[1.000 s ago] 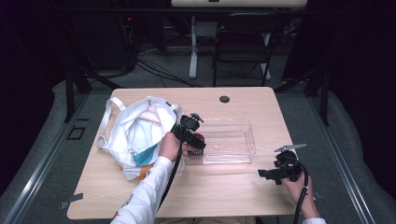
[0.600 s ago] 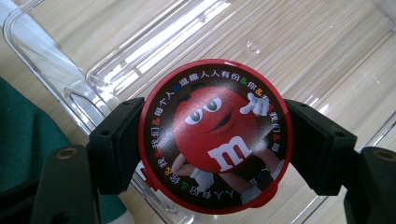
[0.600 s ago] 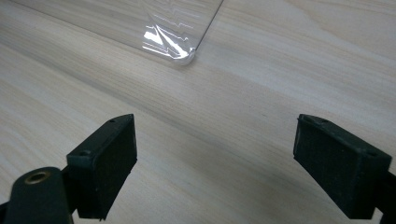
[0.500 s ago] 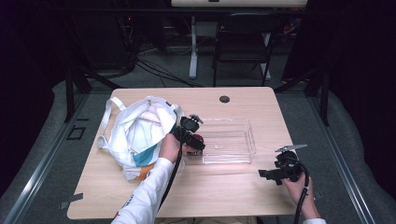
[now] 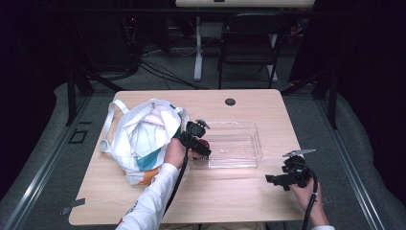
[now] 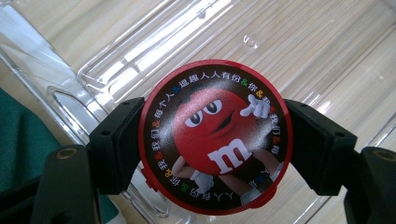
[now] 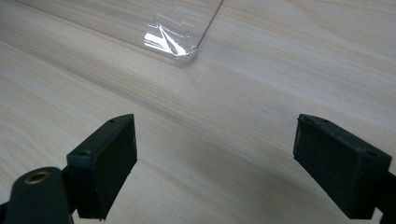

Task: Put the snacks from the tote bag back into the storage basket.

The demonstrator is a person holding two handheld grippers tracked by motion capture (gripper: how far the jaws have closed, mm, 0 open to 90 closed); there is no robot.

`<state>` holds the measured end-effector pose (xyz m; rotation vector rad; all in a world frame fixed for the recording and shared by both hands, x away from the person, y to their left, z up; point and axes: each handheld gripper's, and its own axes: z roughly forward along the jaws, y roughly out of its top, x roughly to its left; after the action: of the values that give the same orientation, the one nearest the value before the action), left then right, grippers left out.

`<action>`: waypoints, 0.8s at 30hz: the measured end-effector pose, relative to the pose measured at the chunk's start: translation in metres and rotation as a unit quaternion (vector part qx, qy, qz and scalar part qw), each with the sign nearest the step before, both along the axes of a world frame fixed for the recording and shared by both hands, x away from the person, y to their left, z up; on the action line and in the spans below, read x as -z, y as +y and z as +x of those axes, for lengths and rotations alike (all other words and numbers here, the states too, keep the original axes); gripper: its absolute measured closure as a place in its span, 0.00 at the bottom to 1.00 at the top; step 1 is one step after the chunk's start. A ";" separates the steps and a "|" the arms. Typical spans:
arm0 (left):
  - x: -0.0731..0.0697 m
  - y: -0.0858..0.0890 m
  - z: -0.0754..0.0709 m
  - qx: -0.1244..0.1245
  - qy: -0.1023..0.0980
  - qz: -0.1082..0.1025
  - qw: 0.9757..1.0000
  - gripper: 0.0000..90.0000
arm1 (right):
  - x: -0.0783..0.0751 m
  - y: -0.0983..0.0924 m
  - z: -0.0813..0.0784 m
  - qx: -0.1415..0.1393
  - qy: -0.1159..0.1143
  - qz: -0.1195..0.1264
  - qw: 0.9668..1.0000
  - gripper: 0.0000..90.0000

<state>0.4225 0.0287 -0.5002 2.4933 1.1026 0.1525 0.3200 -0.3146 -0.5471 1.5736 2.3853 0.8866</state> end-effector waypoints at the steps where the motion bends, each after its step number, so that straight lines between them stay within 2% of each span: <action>1: 0.000 0.000 0.000 0.000 0.000 0.001 1.000 0.29 | 0.000 0.000 0.000 -0.002 0.000 0.000 1.000 0.14; 14: 0.000 -0.001 -0.001 0.003 0.004 0.006 1.000 0.28 | -0.001 -0.002 -0.004 0.007 -0.001 -0.004 1.000 0.14; 17: -0.004 -0.001 -0.003 -0.005 -0.003 -0.004 1.000 0.25 | -0.001 -0.002 -0.004 0.007 0.000 -0.003 1.000 0.14; 19: -0.009 -0.001 -0.003 -0.006 -0.009 -0.004 1.000 0.21 | 0.000 -0.002 -0.004 0.012 -0.004 0.003 1.000 0.14; 24: -0.023 0.000 -0.005 -0.005 -0.029 -0.005 1.000 0.17 | -0.002 -0.002 -0.003 0.003 0.002 -0.003 1.000 0.14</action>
<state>0.4175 0.0286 -0.4770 2.4580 1.0908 0.2195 0.3168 -0.3163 -0.5454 1.5808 2.3818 0.8742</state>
